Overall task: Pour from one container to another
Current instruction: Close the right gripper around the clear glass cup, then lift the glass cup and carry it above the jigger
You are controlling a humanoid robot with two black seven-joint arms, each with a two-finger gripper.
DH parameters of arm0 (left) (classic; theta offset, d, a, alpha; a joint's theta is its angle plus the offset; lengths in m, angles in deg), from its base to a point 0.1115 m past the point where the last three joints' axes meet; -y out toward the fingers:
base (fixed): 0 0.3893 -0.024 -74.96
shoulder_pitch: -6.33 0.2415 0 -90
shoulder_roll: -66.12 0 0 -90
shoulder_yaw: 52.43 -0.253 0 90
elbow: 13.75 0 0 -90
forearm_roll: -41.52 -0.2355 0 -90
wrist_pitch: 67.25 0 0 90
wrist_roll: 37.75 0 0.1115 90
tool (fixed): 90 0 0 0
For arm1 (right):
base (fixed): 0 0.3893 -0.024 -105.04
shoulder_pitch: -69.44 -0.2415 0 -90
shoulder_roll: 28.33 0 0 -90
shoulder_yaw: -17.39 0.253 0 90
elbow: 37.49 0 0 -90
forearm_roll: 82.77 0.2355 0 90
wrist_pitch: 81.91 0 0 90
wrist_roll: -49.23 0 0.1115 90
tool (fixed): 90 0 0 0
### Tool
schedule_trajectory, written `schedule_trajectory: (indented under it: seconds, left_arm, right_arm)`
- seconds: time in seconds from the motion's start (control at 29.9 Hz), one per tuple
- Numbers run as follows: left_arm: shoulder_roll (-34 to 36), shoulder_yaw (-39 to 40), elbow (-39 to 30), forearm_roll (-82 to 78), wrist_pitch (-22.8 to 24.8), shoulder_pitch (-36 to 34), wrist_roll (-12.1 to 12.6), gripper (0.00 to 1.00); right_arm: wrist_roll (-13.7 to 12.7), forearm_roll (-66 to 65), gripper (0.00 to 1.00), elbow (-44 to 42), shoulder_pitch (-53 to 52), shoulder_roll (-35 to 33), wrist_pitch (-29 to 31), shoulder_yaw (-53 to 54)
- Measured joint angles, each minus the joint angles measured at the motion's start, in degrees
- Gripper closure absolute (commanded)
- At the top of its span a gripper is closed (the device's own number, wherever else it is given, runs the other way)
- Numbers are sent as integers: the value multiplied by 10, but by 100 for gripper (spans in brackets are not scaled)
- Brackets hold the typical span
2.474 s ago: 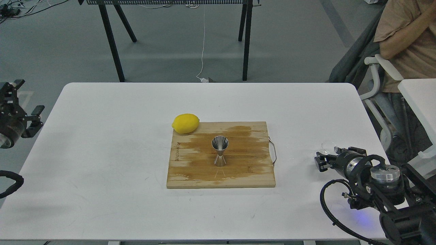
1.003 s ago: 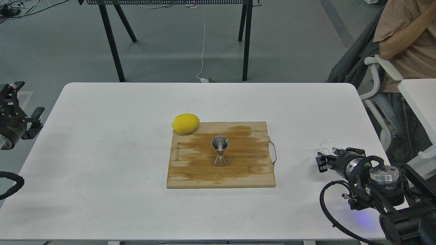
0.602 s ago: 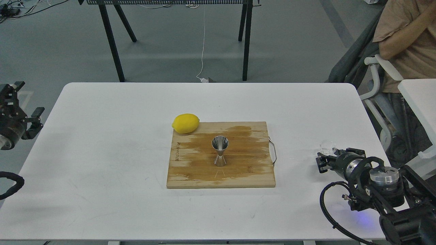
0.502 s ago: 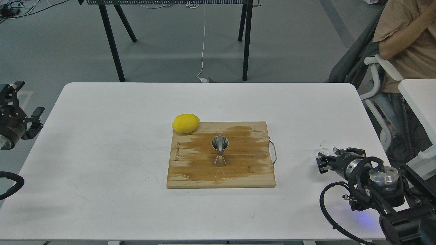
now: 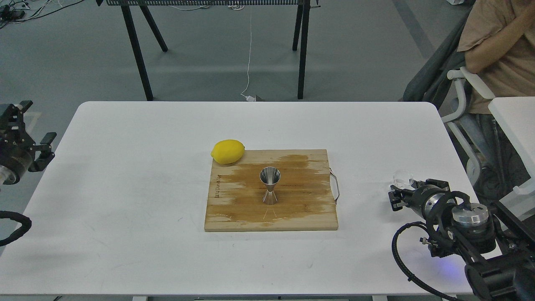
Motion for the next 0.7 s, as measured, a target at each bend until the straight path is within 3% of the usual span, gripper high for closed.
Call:
schedule_trajectory:
  seconds: [0.4,0.7]
  left_arm:
    - [-1,0,5,0,0,0,0,1]
    - [-2,0,5,0,0,0,0,1]
  right_arm:
    - [18,-21,56,76,-4,2,0,-21]
    - [20,-117,57,151,-27,15,0,-41]
